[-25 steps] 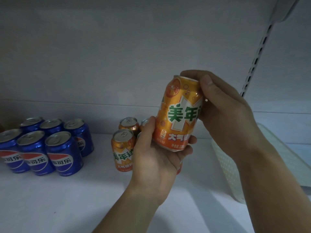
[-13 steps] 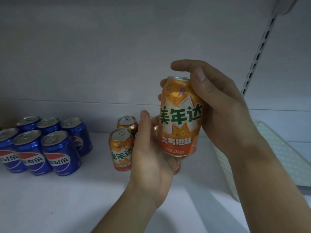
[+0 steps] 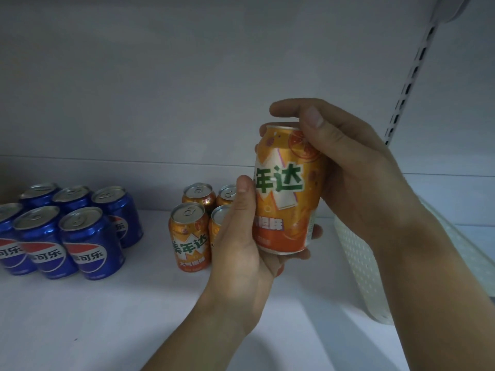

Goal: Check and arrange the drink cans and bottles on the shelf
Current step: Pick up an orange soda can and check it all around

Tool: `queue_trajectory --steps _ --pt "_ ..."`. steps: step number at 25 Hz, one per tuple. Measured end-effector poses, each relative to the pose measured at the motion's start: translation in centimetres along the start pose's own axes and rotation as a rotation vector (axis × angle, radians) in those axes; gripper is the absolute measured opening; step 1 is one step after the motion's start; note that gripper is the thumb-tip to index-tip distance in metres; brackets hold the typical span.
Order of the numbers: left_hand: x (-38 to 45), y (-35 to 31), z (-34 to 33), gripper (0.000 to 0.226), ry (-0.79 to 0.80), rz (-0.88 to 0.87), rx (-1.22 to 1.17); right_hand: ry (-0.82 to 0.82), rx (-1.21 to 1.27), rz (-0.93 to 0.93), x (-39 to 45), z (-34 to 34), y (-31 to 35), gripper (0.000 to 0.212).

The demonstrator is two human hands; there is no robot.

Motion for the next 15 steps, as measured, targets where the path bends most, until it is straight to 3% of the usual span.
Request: queue_trajectory --steps 2,5,9,15 --pt "-0.1 0.2 0.1 0.063 0.015 0.046 0.013 0.065 0.024 -0.049 -0.2 -0.3 -0.2 0.039" --pt "-0.1 -0.2 0.2 0.068 0.025 0.024 -0.001 0.037 0.044 -0.037 -0.2 -0.3 -0.1 0.036" --pt "-0.1 -1.0 0.3 0.055 0.015 -0.064 -0.027 0.012 0.036 -0.026 -0.3 -0.4 -0.1 0.038" --pt "0.0 -0.5 0.4 0.050 -0.005 -0.012 0.002 -0.006 -0.029 -0.017 -0.6 -0.2 -0.2 0.033"
Point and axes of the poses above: each hand's wrist, its own x-axis towards the middle knuckle, its own z-axis out of the back of the hand, y = z × x, the point moved 7 cm from there along x, towards the middle knuckle, and after that the axes turned 9 degrees about z, right-handed, at the moved point
